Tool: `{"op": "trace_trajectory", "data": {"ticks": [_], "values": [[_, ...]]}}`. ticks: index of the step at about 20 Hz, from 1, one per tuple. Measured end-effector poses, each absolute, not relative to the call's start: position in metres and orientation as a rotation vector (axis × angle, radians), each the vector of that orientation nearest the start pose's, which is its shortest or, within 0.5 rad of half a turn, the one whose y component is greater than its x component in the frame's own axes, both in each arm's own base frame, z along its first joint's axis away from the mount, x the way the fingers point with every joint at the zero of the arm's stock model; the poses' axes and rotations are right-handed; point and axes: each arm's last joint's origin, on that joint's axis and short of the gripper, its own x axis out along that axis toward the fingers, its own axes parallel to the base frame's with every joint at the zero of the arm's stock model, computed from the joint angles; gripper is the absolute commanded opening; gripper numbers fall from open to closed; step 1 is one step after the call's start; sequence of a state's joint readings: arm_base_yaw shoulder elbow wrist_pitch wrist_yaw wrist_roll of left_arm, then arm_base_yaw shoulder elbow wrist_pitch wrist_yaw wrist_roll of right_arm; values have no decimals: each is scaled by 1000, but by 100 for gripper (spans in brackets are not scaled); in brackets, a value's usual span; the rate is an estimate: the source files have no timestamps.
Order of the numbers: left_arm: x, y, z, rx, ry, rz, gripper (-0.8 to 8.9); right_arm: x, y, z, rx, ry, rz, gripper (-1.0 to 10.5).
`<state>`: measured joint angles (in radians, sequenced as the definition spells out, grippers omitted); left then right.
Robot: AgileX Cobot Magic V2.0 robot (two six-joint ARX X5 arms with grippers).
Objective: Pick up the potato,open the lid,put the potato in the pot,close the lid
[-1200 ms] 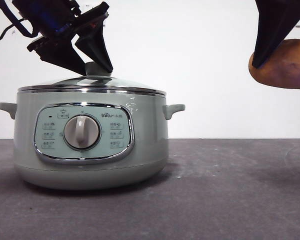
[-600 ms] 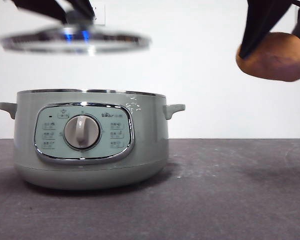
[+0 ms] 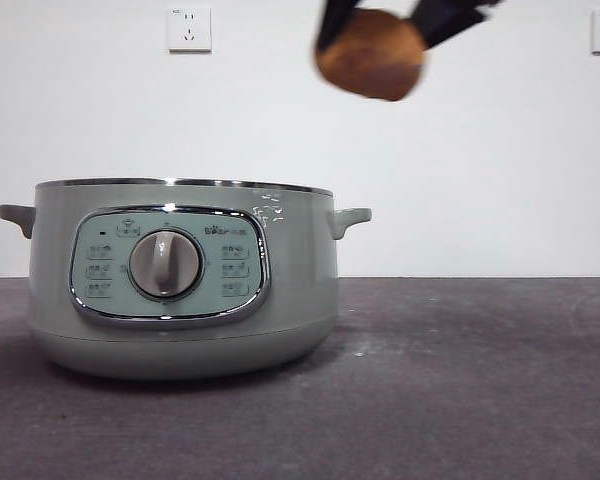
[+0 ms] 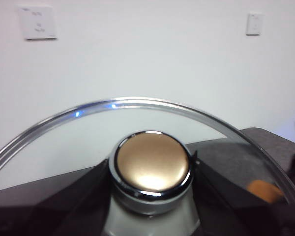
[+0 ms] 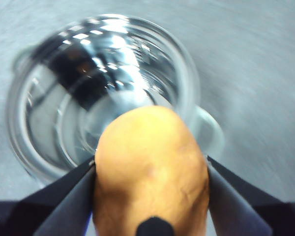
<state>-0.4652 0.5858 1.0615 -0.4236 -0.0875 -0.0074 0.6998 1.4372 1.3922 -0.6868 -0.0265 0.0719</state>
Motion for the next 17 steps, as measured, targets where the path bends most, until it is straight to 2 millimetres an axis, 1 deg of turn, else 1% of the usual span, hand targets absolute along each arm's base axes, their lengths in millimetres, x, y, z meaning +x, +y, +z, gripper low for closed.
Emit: {"op": "trace_trajectory", "data": {"ticks": [2,5,8,10,12,14,17], "values": [[66,-30,421,-13,-17,-360,-9,248,221,349,-213,729,698,-12],[52,-23,431,-7,1,-359,-9,273,258,343,-258,728,736,-12],[50,-22,431,0,25,-359,-9,297,293,322,-305,751,789,-12],[50,-22,428,8,53,-359,-9,308,314,302,-345,776,811,-12],[51,-22,427,12,67,-359,-9,317,328,279,-385,807,823,-12],[51,-22,427,12,66,-359,-9,323,335,259,-415,843,827,-12],[51,-22,426,14,75,-355,-9,327,339,242,-441,874,830,-12]]}}
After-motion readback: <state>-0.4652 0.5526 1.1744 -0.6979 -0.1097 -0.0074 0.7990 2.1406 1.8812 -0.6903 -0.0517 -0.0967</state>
